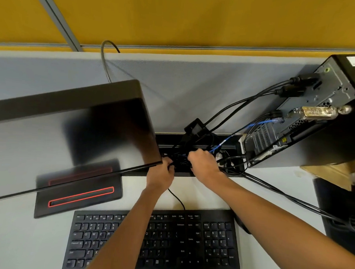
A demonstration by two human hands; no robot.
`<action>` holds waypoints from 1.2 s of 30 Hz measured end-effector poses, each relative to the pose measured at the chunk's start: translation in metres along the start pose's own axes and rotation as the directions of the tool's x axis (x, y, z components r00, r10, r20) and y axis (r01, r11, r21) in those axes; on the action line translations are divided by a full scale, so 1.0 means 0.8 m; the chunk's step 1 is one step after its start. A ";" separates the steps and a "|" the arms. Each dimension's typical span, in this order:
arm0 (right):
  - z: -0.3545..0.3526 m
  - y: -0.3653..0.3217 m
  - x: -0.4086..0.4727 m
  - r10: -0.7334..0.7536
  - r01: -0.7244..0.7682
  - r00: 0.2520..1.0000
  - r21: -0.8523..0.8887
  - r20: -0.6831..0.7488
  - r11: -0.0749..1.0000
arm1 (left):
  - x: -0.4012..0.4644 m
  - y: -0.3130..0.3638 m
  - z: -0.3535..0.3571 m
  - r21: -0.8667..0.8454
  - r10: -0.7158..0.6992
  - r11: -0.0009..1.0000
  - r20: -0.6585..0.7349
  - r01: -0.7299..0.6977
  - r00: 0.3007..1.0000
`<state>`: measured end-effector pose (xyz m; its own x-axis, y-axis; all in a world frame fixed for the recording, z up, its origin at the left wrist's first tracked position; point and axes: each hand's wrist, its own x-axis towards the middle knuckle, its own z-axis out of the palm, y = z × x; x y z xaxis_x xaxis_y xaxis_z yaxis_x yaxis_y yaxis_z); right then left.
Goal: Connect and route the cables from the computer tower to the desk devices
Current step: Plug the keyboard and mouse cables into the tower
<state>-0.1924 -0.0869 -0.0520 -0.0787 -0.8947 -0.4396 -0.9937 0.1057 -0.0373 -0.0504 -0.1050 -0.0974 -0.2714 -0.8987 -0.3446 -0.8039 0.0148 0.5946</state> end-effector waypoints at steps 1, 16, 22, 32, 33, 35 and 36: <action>0.001 -0.002 0.001 -0.013 0.014 1.000 -0.006 0.007 1.000 | 0.003 0.002 -0.002 -0.037 -0.028 0.999 0.016 0.029 0.999; 0.004 0.017 0.007 -0.111 0.106 0.994 0.371 -0.006 0.923 | 0.001 0.015 0.015 0.043 -0.036 0.998 -0.152 0.043 0.988; 0.001 -0.006 0.023 -0.081 0.068 0.996 0.242 0.042 0.968 | -0.012 0.019 0.015 0.207 0.091 0.977 -0.209 -0.047 0.974; 0.042 -0.021 -0.014 -0.082 0.141 0.973 0.276 -0.215 0.951 | 0.001 0.026 0.007 0.440 0.179 0.888 -0.066 -0.133 0.982; 0.051 -0.014 -0.026 -0.104 0.195 0.945 0.280 -0.310 0.940 | 0.003 0.027 0.007 0.472 0.180 0.871 -0.039 -0.140 0.983; 0.069 0.011 -0.056 -0.100 0.266 0.865 0.282 -0.491 0.922 | 0.003 0.029 0.010 0.490 0.176 0.858 0.006 -0.156 0.984; 0.076 0.025 -0.074 -0.069 0.263 0.839 0.290 -0.539 0.920 | 0.000 0.031 0.012 0.494 0.161 0.856 0.026 -0.152 0.987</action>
<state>-0.2028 -0.0055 -0.0816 -0.0401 -0.9923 0.1175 -0.9119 -0.0117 -0.4103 -0.0751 -0.1007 -0.0895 -0.4107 -0.8729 -0.2635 -0.9082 0.3660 0.2031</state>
